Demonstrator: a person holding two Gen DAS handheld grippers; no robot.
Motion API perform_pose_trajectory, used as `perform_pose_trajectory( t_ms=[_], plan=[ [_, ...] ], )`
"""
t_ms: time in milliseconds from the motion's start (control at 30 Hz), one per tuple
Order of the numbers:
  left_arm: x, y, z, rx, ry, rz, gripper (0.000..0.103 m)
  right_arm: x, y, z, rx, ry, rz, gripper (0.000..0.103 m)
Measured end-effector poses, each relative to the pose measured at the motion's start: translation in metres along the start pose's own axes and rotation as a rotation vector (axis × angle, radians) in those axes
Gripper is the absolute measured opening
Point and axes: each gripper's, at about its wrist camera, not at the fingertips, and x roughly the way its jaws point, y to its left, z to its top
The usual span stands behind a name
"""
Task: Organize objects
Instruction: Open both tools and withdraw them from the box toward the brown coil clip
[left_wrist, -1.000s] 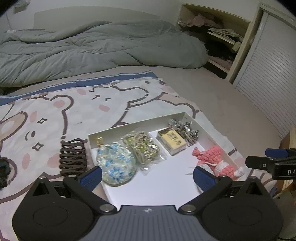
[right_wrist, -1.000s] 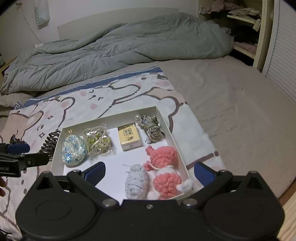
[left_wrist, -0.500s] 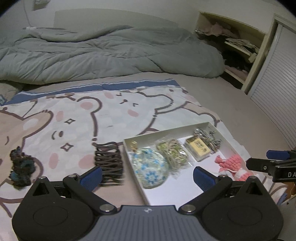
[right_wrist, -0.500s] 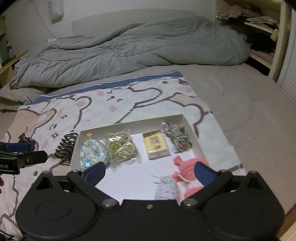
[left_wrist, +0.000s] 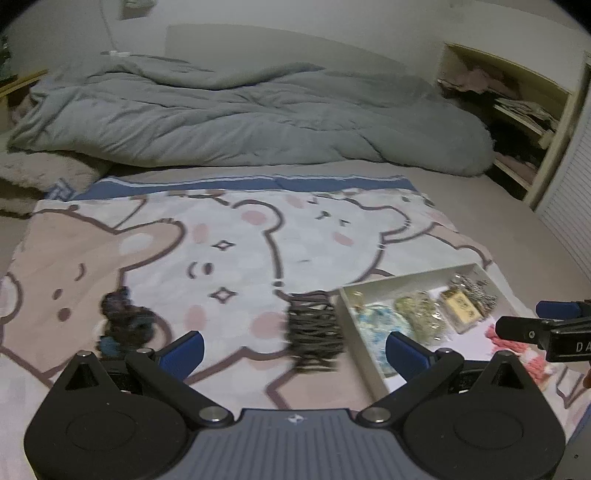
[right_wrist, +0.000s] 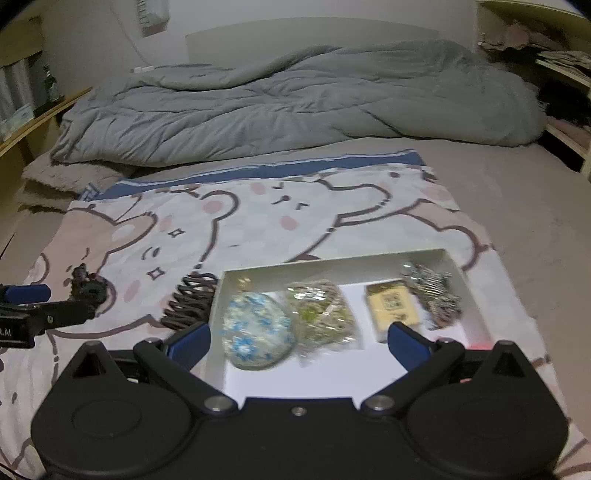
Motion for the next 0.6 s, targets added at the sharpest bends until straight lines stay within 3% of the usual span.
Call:
perform_pose_trajectory(
  t_ms=[600],
  plan=[
    [-0.011, 0.076, 0.002, -0.064, -0.032, 0.101, 0.103, 0.038, 0.088, 0.024, -0.051, -0.008, 0.109, 0.103]
  ],
)
